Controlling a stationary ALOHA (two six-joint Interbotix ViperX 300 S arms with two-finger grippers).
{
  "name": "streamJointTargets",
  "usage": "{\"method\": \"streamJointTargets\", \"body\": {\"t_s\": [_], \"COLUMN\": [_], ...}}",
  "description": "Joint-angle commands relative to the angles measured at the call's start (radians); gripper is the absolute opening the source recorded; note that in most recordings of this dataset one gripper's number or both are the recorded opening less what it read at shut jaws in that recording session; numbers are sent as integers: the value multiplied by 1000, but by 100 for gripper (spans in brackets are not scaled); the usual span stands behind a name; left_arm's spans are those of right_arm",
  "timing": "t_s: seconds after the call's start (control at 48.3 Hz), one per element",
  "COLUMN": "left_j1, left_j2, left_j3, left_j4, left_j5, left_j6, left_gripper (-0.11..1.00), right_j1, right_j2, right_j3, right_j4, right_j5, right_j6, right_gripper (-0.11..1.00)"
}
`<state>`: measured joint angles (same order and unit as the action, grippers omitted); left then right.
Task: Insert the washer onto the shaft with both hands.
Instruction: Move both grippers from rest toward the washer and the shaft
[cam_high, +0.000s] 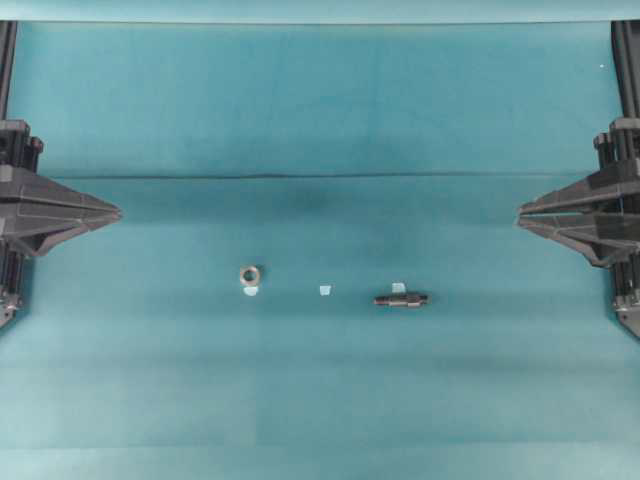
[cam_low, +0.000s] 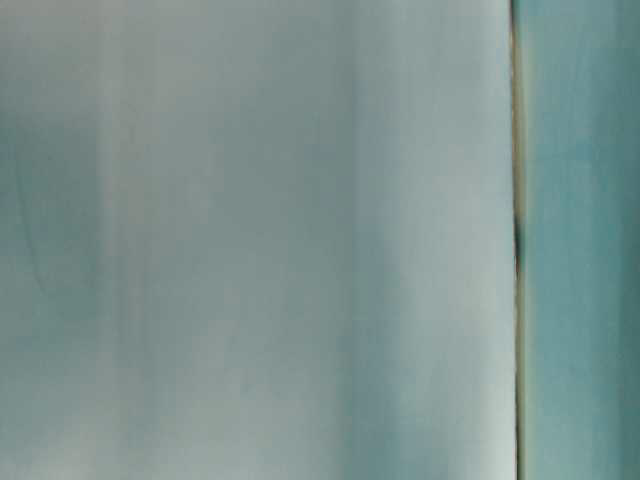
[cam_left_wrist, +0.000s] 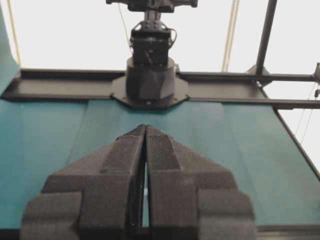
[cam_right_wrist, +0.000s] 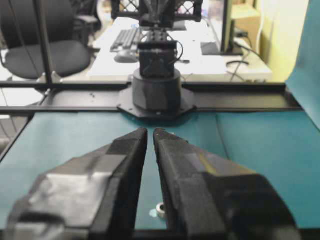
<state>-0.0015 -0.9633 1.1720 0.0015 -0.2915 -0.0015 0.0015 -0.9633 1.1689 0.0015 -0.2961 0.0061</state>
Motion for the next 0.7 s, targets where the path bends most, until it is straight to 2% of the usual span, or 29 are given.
{"method": "streamJointTargets", "body": {"t_s": [0.0,0.083,0.145,0.29,0.559,0.683], "left_j1": [-8,-8,-3,-5,-5,-3], "left_j2": [43,83,104,133,181,219], "left_j3": [-41,-75,-97,-126,-150,-173], "left_j4": [12,12,14,15,14,15], "left_j5": [55,123,155,186,328,373], "left_j6": [-32,-57,-61,-61,-63,-61], "left_gripper": [2,3,3,3,3,3], "right_j1": [-11,-15,-17,-20,-29,-31], "right_j2": [12,26,38,46,63,84], "right_j3": [-5,-5,-9,-28,-43,-74], "right_j4": [3,55,75,77,75,77], "right_j5": [2,55,110,183,270,359], "right_j6": [-2,15,37,78,84,86], "right_gripper": [0,1,-5,-9,-10,-10]}}
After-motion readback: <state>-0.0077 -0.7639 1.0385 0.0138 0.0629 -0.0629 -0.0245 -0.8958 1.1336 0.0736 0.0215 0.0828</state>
